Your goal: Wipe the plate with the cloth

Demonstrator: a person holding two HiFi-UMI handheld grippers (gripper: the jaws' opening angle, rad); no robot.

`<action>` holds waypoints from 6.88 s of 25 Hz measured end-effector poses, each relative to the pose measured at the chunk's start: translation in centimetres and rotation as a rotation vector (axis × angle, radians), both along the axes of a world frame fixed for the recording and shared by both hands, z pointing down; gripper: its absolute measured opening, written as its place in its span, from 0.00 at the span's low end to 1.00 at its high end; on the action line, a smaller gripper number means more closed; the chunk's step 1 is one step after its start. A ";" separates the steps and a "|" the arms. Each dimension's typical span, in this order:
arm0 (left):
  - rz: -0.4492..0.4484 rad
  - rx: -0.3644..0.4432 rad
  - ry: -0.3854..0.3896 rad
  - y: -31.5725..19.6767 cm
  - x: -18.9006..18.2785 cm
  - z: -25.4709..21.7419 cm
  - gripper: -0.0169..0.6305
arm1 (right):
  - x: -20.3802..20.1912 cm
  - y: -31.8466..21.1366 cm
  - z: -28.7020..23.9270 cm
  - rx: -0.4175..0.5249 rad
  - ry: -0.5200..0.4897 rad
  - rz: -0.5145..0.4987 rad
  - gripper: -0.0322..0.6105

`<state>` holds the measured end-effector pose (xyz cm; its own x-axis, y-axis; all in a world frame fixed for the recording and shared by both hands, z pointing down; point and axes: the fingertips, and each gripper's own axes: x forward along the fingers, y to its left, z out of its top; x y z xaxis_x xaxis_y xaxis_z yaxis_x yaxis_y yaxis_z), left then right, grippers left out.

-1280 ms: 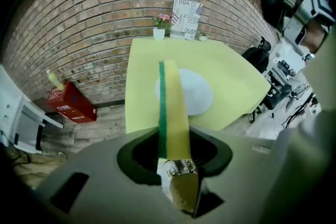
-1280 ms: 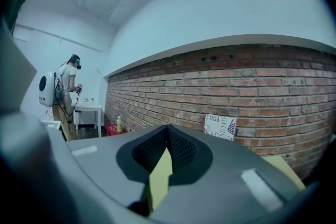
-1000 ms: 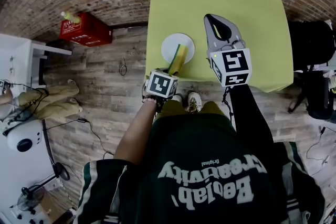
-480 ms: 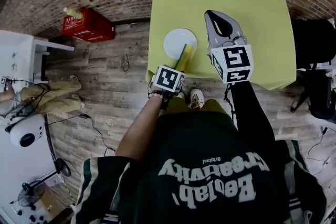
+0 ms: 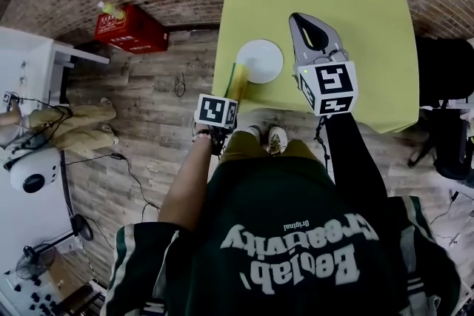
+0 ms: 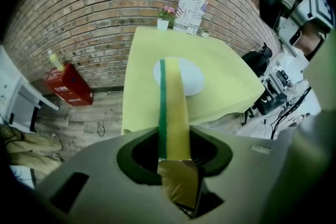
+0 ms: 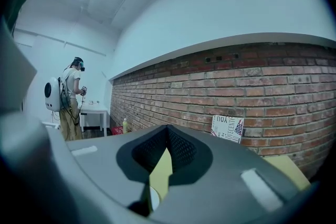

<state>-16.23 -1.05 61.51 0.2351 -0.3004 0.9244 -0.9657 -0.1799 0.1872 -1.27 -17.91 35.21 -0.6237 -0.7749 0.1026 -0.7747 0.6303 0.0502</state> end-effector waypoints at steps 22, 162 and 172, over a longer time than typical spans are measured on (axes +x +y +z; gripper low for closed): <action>0.211 0.176 0.044 -9.9 8.5 -2.4 0.24 | 3.4 -1.9 2.9 -0.064 0.032 0.112 0.07; -0.021 1.069 -0.093 -15.1 -0.5 -29.7 0.24 | 1.8 -1.1 -4.5 0.102 0.050 0.115 0.07; -0.031 1.108 -0.056 -14.8 -0.2 -30.6 0.24 | 1.7 -0.1 -4.3 0.112 0.065 0.105 0.07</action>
